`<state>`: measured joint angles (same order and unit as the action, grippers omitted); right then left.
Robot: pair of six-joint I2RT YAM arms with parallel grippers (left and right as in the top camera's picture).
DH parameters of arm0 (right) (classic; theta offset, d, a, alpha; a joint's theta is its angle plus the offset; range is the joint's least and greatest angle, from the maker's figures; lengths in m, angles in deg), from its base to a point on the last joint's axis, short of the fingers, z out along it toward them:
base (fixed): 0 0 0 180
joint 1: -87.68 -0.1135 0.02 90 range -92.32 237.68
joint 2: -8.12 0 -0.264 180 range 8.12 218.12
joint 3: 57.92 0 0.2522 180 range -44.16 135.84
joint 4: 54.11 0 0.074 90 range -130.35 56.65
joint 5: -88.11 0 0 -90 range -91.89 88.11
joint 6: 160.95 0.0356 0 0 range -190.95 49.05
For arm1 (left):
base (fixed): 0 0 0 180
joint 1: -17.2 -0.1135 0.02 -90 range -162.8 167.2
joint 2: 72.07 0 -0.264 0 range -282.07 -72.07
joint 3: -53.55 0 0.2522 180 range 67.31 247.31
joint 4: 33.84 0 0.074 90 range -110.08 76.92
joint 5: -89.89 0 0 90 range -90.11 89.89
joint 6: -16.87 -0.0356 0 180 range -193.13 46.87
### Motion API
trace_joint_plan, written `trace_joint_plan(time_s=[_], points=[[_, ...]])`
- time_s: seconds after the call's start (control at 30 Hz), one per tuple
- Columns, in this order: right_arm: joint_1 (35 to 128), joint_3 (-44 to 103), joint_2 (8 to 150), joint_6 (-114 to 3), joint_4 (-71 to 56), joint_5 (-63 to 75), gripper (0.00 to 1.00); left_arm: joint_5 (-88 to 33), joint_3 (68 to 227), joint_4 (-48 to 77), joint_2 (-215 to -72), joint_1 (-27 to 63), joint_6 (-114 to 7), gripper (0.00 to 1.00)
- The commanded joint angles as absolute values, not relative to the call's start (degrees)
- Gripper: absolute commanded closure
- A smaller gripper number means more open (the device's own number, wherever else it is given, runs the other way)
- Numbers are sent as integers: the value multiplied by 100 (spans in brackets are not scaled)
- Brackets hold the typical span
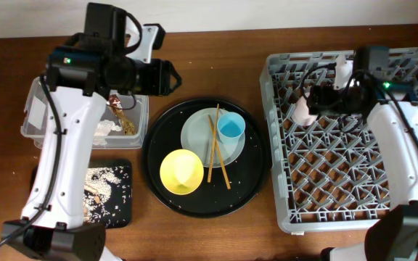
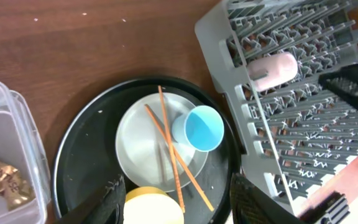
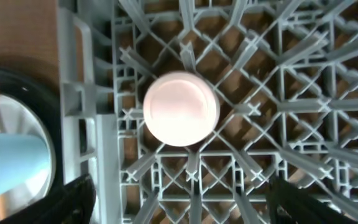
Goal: Sort waste into correct bins and load items into the dishwasher rack
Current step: 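Place pink cup upside down in the rack with right gripper, then grasp blue cup on the plate with left gripper and lift it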
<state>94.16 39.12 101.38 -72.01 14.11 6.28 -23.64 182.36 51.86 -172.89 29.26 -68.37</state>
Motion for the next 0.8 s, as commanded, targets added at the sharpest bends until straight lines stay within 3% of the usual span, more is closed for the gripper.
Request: trace_joint_plan(time_s=[0.0,0.07,0.23,0.43,0.77], points=[[9412,4758,9862,-7221,2053,665,13,-1778,17912,4978,-17311,3337,-6413,48],[9412,5156,9690,-7221,2488,667,13,-1783,17399,4515,-17389,3745,-6221,58],[9412,5191,9548,-7221,2764,665,12,-1630,16166,2939,-18130,4790,-5788,59],[9412,5191,9548,-7221,2790,665,13,-1103,16144,2876,-18749,5017,-5640,60],[9412,5191,9548,-7223,2856,663,12,-307,16419,3051,-18475,5011,-5578,63]])
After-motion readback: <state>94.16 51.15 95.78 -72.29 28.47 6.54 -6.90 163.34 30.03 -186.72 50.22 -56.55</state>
